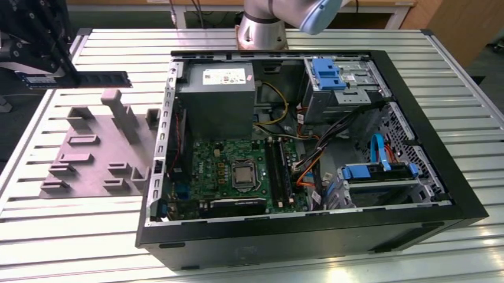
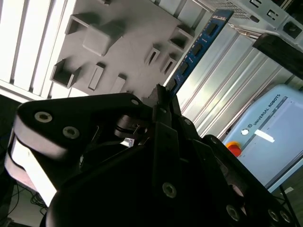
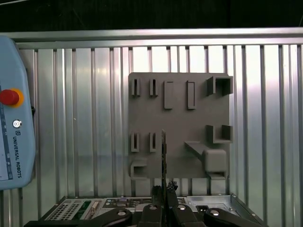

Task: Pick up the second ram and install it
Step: 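Pick up the second ram and move it above second insertion slot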

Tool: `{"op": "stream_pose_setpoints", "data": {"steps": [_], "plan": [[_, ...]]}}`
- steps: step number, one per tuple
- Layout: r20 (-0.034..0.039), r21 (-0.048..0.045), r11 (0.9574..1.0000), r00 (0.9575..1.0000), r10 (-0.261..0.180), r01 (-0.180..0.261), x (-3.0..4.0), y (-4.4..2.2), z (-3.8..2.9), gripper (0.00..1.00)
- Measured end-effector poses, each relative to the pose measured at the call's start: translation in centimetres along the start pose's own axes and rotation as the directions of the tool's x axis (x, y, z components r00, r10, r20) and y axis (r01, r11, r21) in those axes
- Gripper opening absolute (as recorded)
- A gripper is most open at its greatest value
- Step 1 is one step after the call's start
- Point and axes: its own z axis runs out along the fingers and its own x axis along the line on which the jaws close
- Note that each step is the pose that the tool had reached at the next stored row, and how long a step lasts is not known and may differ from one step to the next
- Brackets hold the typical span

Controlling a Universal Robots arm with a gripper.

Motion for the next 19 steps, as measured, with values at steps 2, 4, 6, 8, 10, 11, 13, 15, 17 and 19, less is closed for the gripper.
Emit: {"op": "stream_pose_setpoints", "data": {"steps": [2,4,6,8,10,11,13,15,17,19], "plan": [[0.0,0.0,1.0,1.0,0.0,0.0,-0.01,-0.4,0.0,0.14],[0.0,-0.0001,1.0,1.0,0.0,0.0,-0.03,-0.81,0.01,0.14],[0.0,0.0,1.0,1.0,0.0,0.0,-0.04,-1.25,0.01,0.14],[0.0,0.0,1.0,1.0,0.0,0.0,-0.06,-1.72,0.02,0.14],[-0.0001,-0.0001,1.0,1.0,0.0,0.0,-0.08,-2.2,0.02,0.14],[-0.0001,-0.0001,1.0,1.0,0.0,0.0,-0.09,-2.43,0.02,0.14],[-0.0001,0.0,1.0,1.0,0.0,0.0,-0.1,-2.89,0.03,0.14],[0.0,0.0,1.0,1.0,0.0,0.0,-0.12,-3.36,0.04,0.14],[0.0,0.0,1.0,1.0,0.0,0.0,-0.14,-3.8,0.04,0.14],[0.0,0.0001,1.0,1.0,0.0,0.0,-0.15,-4.25,0.05,0.14]]}}
